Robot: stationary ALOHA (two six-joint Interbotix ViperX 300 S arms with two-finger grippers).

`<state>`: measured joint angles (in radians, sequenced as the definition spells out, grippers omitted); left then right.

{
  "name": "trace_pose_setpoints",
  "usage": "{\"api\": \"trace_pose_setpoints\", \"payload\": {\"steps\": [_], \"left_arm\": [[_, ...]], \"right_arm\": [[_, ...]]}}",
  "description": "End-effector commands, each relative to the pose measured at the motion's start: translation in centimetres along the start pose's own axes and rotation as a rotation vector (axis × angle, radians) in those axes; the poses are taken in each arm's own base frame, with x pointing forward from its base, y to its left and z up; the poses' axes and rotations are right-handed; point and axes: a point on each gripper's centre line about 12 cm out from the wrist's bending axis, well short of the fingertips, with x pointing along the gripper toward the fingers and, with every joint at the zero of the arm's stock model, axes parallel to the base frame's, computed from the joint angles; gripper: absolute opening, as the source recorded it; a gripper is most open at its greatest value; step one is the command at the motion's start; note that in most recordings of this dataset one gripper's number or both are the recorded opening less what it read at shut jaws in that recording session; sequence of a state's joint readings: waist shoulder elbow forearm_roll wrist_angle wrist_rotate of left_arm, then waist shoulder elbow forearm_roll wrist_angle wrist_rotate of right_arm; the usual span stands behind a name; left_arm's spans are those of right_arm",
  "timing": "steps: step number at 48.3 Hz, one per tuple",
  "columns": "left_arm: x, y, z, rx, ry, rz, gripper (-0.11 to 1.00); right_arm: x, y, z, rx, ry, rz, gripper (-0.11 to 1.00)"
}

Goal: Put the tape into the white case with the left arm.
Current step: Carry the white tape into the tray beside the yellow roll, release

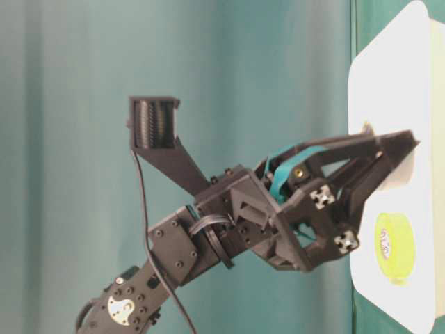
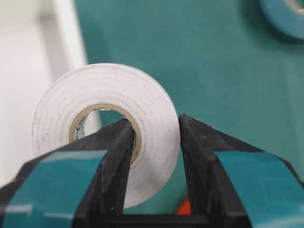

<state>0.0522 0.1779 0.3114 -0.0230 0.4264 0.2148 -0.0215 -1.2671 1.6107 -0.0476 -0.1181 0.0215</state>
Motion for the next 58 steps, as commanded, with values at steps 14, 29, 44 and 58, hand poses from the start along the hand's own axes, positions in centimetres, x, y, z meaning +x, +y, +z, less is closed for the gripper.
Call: {"api": "trace_pose_setpoints", "payload": {"steps": [14, 29, 44, 58], "left_arm": [[-2.7, 3.8, -2.3, -0.037, 0.017, 0.058, 0.28], [-5.1, 4.3, -6.4, -0.066, 0.057, 0.077, 0.28], [-5.6, 3.9, -7.7, -0.066, 0.041, 0.083, 0.28], [-5.2, 4.1, -7.5, -0.063, 0.015, 0.092, 0.28]], "right_arm": [[0.1, 0.0, 0.4, -0.003, -0.005, -0.001, -0.09], [0.1, 0.0, 0.3, -0.003, -0.003, -0.001, -0.09], [0.1, 0.0, 0.4, -0.003, -0.005, -0.001, -0.09], [0.1, 0.0, 0.4, -0.003, -0.005, -0.001, -0.09]]}}
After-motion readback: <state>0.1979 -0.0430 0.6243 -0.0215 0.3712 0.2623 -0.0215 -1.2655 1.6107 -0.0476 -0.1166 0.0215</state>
